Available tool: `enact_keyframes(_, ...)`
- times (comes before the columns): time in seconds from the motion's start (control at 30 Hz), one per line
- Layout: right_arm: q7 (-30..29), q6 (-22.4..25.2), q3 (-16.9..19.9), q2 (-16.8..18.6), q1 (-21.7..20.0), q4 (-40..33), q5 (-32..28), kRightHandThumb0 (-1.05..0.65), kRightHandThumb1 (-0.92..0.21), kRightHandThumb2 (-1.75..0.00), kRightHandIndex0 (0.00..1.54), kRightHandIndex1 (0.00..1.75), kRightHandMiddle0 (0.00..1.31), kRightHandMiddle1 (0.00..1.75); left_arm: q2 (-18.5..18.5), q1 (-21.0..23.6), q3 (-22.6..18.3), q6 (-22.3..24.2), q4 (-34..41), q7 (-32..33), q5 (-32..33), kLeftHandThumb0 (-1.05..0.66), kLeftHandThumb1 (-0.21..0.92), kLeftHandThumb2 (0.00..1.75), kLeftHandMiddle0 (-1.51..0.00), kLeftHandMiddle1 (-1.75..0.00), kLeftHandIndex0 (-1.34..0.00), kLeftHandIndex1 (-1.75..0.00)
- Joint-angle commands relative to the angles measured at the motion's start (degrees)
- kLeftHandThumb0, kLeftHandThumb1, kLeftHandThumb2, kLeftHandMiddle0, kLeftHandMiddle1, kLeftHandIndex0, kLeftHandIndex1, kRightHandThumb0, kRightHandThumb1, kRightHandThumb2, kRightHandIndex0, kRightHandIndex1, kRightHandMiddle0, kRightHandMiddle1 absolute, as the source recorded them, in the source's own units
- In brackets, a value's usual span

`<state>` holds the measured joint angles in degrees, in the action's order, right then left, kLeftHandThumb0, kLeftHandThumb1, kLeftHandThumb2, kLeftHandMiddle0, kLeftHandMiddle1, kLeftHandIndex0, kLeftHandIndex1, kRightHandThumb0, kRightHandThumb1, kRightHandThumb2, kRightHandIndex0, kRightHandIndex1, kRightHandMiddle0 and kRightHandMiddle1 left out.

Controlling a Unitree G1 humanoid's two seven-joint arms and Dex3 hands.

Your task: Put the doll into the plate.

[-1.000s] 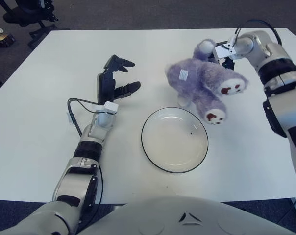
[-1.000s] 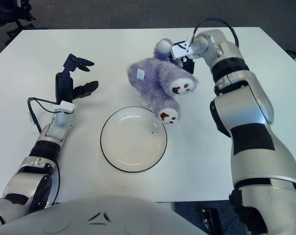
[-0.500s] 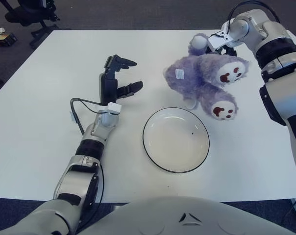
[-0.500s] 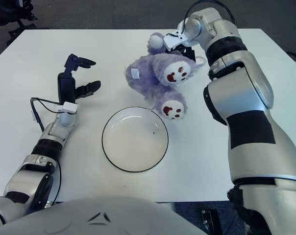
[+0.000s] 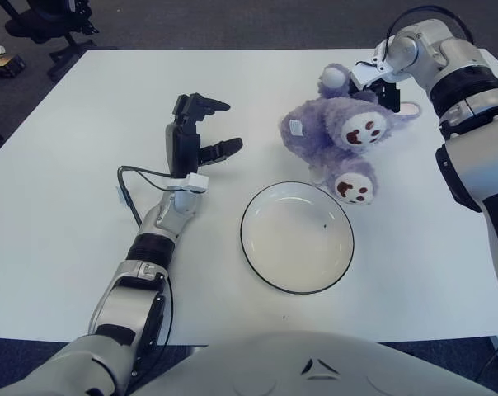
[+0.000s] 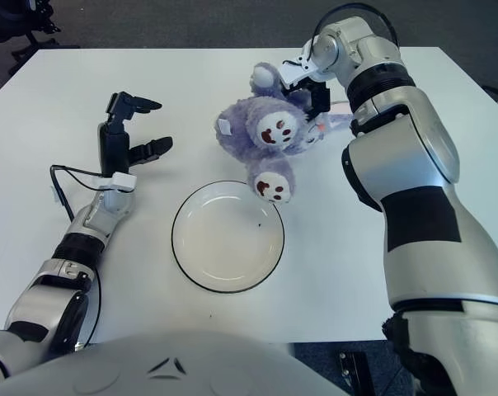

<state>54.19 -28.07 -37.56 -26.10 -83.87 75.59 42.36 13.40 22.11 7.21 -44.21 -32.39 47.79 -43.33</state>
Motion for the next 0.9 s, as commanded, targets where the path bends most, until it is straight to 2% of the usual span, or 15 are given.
enact_keyframes(0.0, -0.58, 0.93, 0.08, 0.06, 0.39, 0.27, 0.33, -0.41, -0.52, -1.04, 0.91, 1.75, 0.45, 1.75, 3.08, -1.25, 3.64, 2.65, -1.55, 4.38, -6.92, -0.36, 0.90, 0.04, -0.24, -0.51, -0.22, -0.63)
enact_keyframes(0.1, -0.67, 1.45, 0.25, 0.13, 0.45, 0.44, 0.13, -0.41, -0.52, -1.04, 0.91, 1.75, 0.45, 1.75, 4.95, 0.47, 5.52, 3.91, -0.37, 5.83, -9.88, -0.43, 0.88, 0.01, -0.28, -0.19, -0.22, -0.53)
enact_keyframes(0.23, -0.42, 1.76, 0.57, 0.23, 0.48, 0.55, -0.27, -0.41, -0.53, -1.04, 0.91, 1.75, 0.45, 1.75, 5.42, 1.33, 6.38, 4.81, 2.40, 3.92, -9.24, -0.47, 0.86, 0.00, -0.28, -0.04, -0.20, -0.41)
enact_keyframes(0.43, -0.41, 1.81, 0.58, 0.24, 0.48, 0.55, -0.28, -0.40, -0.53, -1.03, 0.91, 1.75, 0.44, 1.75, 5.94, 1.36, 7.40, 5.63, 2.83, 4.19, -8.63, -0.48, 0.85, 0.00, -0.27, 0.00, -0.20, -0.33)
enact_keyframes(0.6, 1.37, 2.18, 2.08, 0.78, -0.18, 0.91, -1.86, -0.40, -0.56, -0.95, 0.91, 1.75, 0.46, 1.69, 5.58, 5.30, 10.00, 10.29, 6.75, 2.30, -12.82, -0.54, 0.84, 0.00, -0.22, 0.00, -0.15, -0.27)
enact_keyframes(0.83, 2.06, 2.15, 2.92, 0.82, -0.16, 0.89, -2.13, -0.40, -0.57, -0.91, 0.90, 1.75, 0.48, 1.66, 6.18, 7.00, 11.73, 11.22, 6.13, 2.16, -12.80, -0.59, 0.85, 0.00, -0.18, 0.00, -0.12, -0.22)
enact_keyframes(0.87, 2.55, 2.36, 3.32, 1.02, -0.40, 0.96, -2.48, -0.40, -0.57, -0.91, 0.90, 1.75, 0.48, 1.66, 6.37, 8.43, 12.21, 10.78, 5.03, 0.84, -12.43, -0.59, 0.85, 0.00, -0.18, 0.00, -0.12, -0.21)
